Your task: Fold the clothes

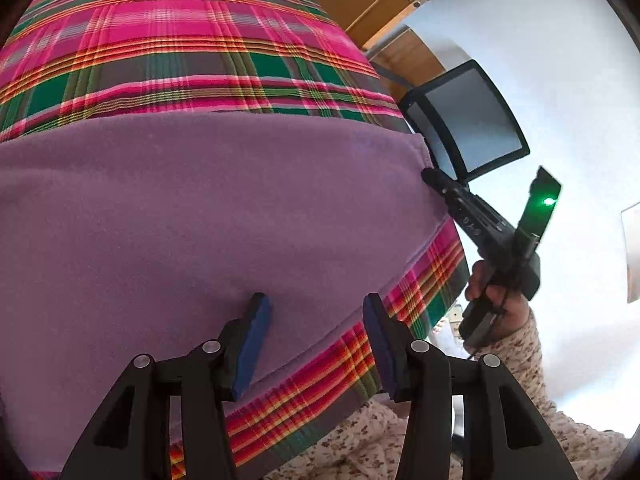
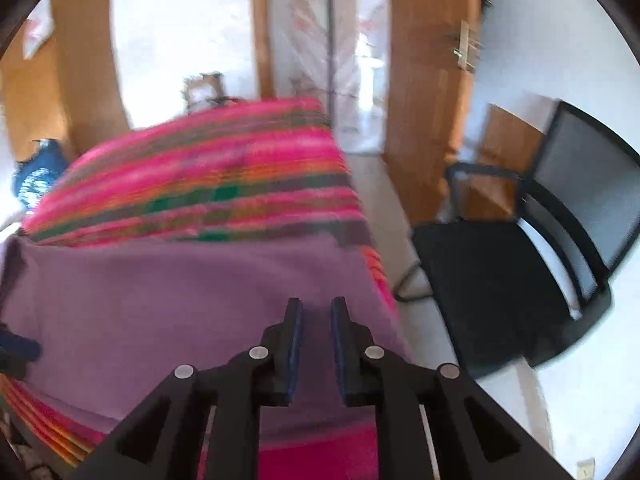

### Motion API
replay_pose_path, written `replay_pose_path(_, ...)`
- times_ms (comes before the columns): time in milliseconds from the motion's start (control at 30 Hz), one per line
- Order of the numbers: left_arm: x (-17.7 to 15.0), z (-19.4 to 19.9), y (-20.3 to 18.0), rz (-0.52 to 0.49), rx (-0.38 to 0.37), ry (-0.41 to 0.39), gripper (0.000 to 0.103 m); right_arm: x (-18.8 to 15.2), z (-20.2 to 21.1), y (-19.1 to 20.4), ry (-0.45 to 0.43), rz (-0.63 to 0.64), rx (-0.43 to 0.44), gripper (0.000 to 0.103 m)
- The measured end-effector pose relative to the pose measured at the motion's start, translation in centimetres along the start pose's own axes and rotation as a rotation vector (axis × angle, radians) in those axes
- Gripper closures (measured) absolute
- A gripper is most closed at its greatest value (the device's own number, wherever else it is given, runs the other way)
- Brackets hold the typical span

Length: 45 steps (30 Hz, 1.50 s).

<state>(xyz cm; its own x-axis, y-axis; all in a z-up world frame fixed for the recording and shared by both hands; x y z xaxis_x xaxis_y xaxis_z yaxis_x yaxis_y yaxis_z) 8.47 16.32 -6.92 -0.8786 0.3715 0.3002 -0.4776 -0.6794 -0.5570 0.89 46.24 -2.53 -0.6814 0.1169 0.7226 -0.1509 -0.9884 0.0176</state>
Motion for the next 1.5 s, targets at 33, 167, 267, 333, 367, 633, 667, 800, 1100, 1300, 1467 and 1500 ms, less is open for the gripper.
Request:
replay_pose_path(33, -0.1, 0.0, 0.0, 0.000, -0.001, 0.000, 0.053, -0.2, 0.3, -0.9, -0.005, -0.021, -0.023, 0.088)
replay_pose_path(167, -0.3, 0.0, -0.1, 0.002, -0.006, -0.001, 0.053, -1.1, 1.2, -4.2, -0.007, -0.127, -0.082, 0.078)
replay_pose_path(267, -0.3, 0.1, -0.1, 0.004, -0.006, -0.002, 0.053, -1.2, 2.0, -5.4, -0.025, -0.196, -0.059, 0.078)
replay_pose_path(333, -0.4, 0.1, -0.1, 0.005, -0.009, -0.003, 0.053, -1.2, 2.7, -5.4, -0.043, -0.232, -0.025, 0.073)
replay_pose_path(367, -0.3, 0.1, -0.1, 0.008, -0.011, -0.003, 0.053, -1.2, 2.9, -5.3, -0.049, -0.252, 0.006, 0.070)
replay_pose_path(633, -0.4, 0.1, -0.2, 0.002, -0.006, -0.006, 0.053, -2.7, 1.7, -5.2, 0.000, -0.413, 0.141, 0.059)
replay_pose_path(667, -0.4, 0.0, -0.2, 0.003, -0.007, -0.006, 0.053, -2.9, 1.4, -5.2, 0.008, -0.427, 0.151, 0.059)
replay_pose_path(800, -0.4, 0.0, -0.1, 0.005, -0.010, -0.005, 0.052, -3.2, 1.1, -4.8, 0.007, -0.434, 0.135, 0.057)
replay_pose_path(1100, -0.4, 0.1, -0.1, 0.004, -0.004, -0.006, 0.052, -3.0, 1.7, -3.7, -0.035, -0.330, -0.007, 0.057)
replay_pose_path(1300, -0.4, 0.0, -0.2, -0.004, 0.006, -0.010, 0.052, -2.5, 2.2, -1.9, -0.066, -0.208, -0.113, 0.060)
replay_pose_path(1467, -0.4, 0.1, -0.2, 0.001, -0.002, -0.011, 0.052, -2.4, 2.3, -2.1, -0.074, -0.236, -0.094, 0.067)
replay_pose_path(1500, -0.5, 0.1, -0.2, 0.002, -0.002, -0.011, 0.052, -2.4, 2.4, -2.3, -0.077, -0.244, -0.094, 0.072)
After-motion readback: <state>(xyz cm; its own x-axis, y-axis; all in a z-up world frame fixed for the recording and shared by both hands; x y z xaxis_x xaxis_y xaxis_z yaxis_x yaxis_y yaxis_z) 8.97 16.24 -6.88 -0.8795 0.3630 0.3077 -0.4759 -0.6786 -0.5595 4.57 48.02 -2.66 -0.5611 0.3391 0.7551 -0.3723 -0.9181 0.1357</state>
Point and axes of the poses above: each gripper's, at about its wrist camera, not at the fingertips, and z roughly against the way its jaws point, y to its left, x to its top, the point moved 9 cm from there along -z, roughly the way its jaws point, and after that the axes turned 1 degree about -y, right-handed, at the moved point
